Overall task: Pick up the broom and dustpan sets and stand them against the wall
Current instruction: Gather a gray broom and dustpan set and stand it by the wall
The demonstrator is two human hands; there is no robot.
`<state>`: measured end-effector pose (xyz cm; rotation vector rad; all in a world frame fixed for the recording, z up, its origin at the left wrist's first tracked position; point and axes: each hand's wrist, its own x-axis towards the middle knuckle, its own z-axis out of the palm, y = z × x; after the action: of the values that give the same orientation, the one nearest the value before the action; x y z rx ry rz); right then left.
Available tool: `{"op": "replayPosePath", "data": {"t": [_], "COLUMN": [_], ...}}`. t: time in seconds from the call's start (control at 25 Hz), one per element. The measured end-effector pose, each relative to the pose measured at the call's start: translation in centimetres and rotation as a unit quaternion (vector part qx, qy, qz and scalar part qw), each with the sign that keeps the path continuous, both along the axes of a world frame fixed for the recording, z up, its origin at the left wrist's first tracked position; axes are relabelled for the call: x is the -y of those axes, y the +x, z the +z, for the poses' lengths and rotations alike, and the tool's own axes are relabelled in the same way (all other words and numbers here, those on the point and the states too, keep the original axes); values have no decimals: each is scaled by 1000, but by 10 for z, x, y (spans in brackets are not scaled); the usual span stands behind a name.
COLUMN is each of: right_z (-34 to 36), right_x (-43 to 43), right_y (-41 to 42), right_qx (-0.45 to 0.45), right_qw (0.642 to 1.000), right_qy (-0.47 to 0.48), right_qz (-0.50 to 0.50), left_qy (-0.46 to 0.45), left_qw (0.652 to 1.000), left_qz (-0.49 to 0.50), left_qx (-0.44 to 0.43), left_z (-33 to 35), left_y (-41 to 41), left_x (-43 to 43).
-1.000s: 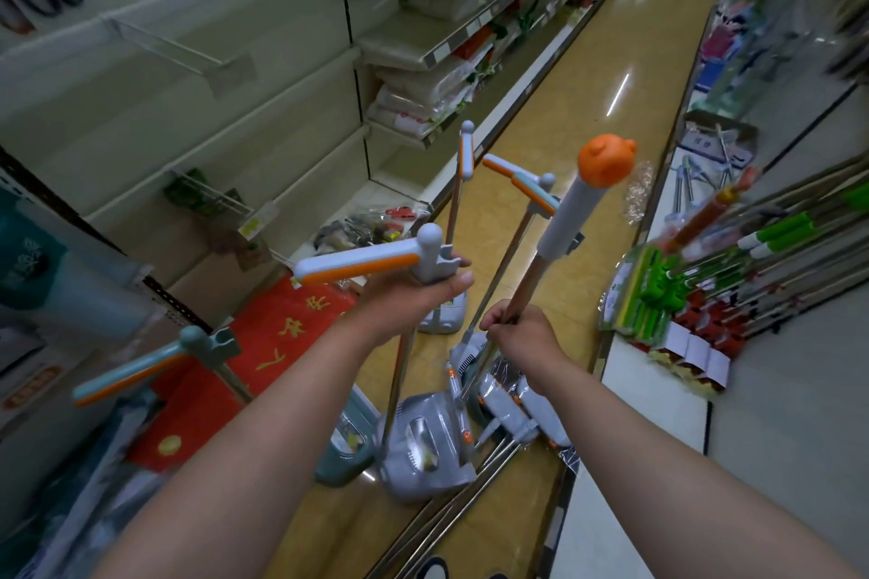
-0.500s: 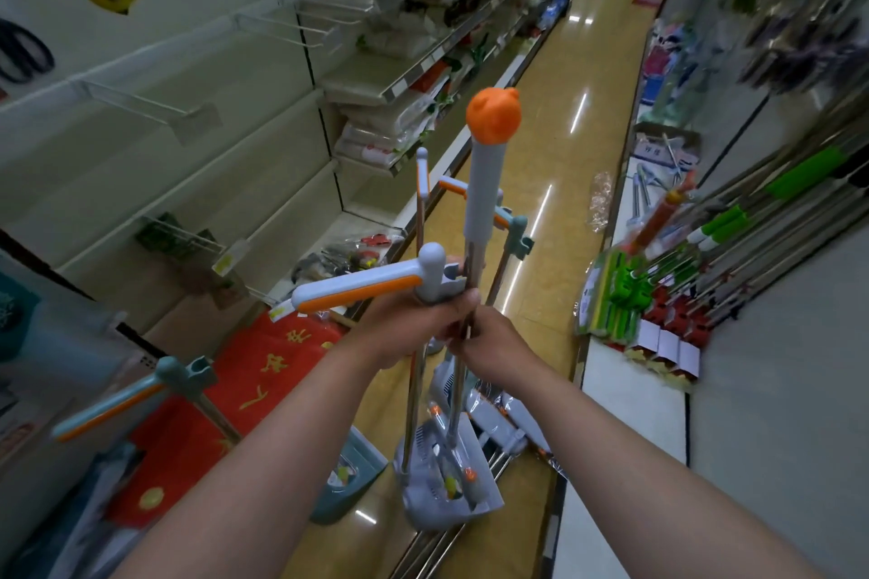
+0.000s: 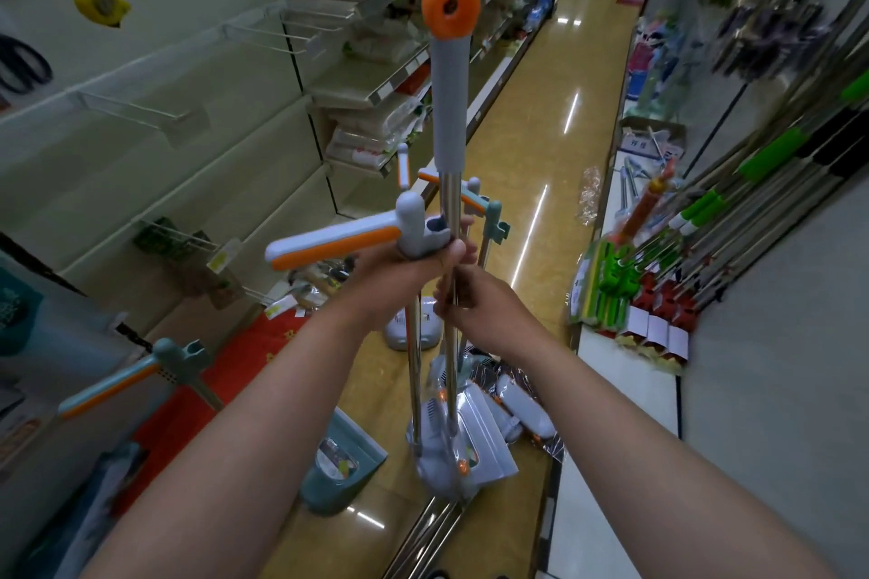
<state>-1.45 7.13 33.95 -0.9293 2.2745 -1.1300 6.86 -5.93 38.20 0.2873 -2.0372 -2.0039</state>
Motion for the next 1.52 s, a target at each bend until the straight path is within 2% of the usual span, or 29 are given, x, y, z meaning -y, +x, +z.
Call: {"op": "replayPosePath", "data": {"t": [0.12,0.44,0.8,1.0,1.12,1.28,1.52], "right_z": [-5,-16,-4,-4,-6,-8,-6], "right_x": [-12,-27,-18,-14,-13,-9,-6], "right_y": [1,7,6,4,6,10,6], "right_qx": [-12,-39,-71,-23,11,8,3], "right_qw": [999,999,997,999,998,997,998], "right_qy": [-42,-20,-24,0,-13,-18,-54], "right_qz": [-12,-15,-11,41,60,73,41], "left_qy": [0,-1,3,-1,-19,-18,-21], "left_qw": [1000,999,999,1000,998,992,997], "left_qz": [-5,-32,-7,14,61,122,68], "left_qx": [-5,-26,-37,-15,7,35,-2], "left_z": [6,18,24,22,22,27,36], "left_y": [-2,2,-5,-6,-5,-7,-8], "left_x": [-4,-15,-18,-18,-19,-21,-25]}}
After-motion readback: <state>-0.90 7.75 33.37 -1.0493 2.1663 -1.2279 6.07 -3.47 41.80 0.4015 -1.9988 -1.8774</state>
